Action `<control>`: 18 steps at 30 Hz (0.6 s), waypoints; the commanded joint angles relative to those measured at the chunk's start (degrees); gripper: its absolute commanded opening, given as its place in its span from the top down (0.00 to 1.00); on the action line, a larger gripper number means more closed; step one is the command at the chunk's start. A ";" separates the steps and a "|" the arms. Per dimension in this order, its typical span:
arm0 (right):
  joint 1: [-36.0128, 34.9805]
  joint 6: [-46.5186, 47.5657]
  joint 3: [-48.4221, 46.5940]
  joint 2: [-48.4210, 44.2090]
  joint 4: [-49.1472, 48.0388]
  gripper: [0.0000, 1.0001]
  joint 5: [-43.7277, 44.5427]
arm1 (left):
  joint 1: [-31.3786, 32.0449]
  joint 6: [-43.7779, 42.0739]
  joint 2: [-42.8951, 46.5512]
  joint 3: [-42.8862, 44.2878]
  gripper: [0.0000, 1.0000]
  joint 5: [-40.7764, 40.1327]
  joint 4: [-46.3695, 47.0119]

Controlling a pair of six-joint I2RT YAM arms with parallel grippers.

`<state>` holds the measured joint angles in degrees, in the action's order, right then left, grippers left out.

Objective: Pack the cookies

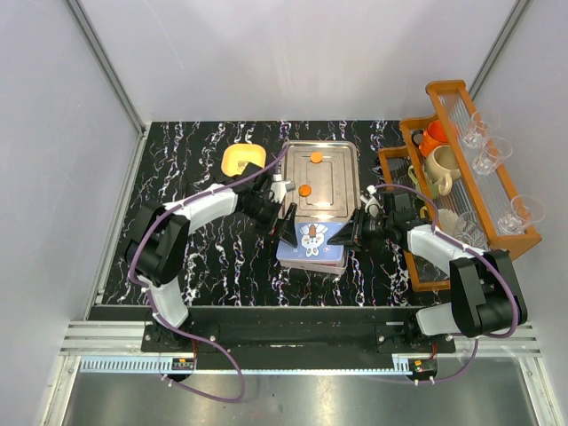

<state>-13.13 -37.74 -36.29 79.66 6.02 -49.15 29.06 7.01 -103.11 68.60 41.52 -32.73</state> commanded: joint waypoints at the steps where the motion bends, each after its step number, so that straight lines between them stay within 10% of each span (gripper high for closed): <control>1: -0.24 1.17 0.70 -1.79 -0.13 1.00 0.89 | 1.44 1.26 0.19 2.94 0.01 2.34 2.23; 18: -0.32 2.58 0.79 -2.66 1.97 0.87 2.56 | 3.46 1.61 -0.43 4.17 0.01 1.90 1.88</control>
<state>-13.08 -37.04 -35.66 78.41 6.39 -48.62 31.42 7.62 -103.61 69.91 41.54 -33.19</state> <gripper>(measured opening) 0.199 0.987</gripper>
